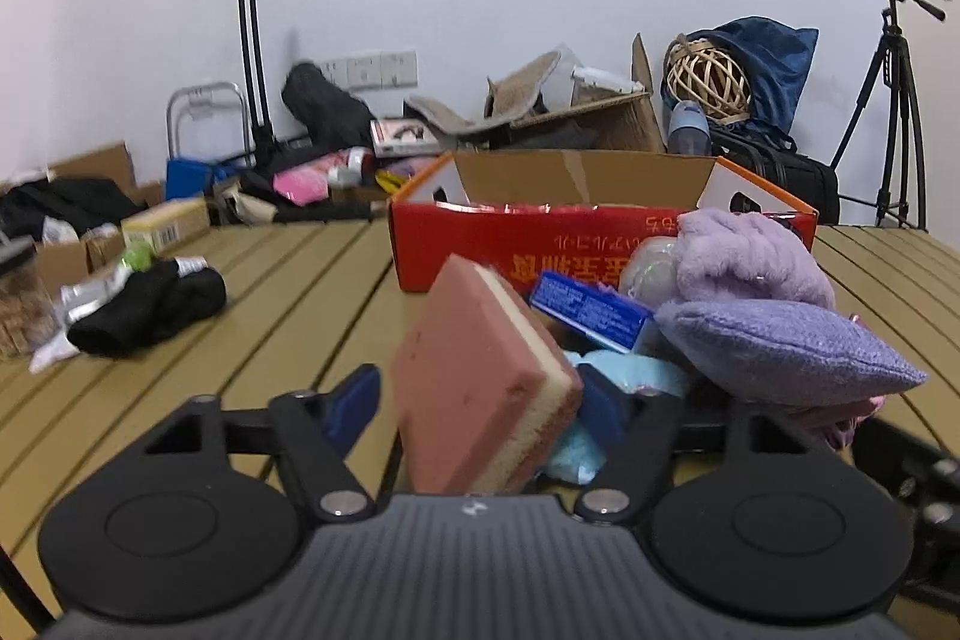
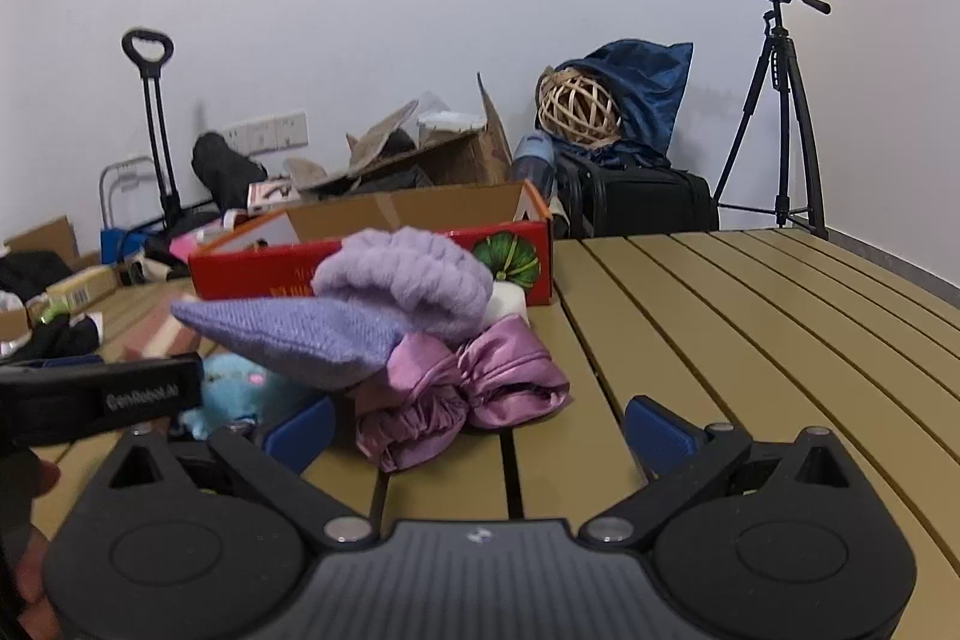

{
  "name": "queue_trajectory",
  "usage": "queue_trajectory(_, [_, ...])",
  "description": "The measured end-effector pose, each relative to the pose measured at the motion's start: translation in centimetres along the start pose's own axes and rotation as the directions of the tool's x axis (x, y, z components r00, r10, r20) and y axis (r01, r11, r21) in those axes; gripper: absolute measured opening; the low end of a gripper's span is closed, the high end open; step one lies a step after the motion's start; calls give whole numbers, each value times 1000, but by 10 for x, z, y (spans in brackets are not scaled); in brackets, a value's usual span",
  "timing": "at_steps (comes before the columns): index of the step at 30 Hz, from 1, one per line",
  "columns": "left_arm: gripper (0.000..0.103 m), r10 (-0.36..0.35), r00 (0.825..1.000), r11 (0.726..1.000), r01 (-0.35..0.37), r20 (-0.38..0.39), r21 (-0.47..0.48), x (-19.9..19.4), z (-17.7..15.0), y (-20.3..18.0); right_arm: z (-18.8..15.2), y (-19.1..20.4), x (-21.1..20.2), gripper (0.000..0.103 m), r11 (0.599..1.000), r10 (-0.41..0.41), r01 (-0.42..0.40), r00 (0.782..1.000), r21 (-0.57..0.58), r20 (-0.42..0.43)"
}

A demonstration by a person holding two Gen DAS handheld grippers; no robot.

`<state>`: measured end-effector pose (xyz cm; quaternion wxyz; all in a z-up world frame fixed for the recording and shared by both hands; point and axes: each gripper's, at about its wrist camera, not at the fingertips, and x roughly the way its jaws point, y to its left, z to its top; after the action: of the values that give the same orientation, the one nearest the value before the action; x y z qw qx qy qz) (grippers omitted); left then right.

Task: Collect trash
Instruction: 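Close the left gripper on the pink-and-cream sponge, then hold the sponge in the left gripper while the right gripper grasps the pink satin scrunchie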

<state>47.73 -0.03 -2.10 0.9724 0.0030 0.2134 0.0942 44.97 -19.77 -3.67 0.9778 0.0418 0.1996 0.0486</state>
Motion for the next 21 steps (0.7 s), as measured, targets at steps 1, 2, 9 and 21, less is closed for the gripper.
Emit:
queue_trajectory(1, [57, -13, 1000, 1000, 13, -5, -12, 1, 0, 3, 0, 0, 1, 103, 1000, 1, -1, 1000, 1, -6])
queue_trajectory(2, [43, -21, 1000, 1000, 20, -8, -17, 2, 0, 5, -1, 1, 2, 103, 1000, 3, -3, 1000, 7, -14])
queue_trajectory(9, [37, -5, 999, 999, 7, 44, -43, -13, 3, 24, 0, 3, 6, 103, 1000, 14, -14, 999, 5, -35])
queue_trajectory(21, [37, 0, 991, 998, 8, 132, -60, -62, 13, 42, 9, 12, 19, 103, 999, -30, 27, 994, -31, -102])
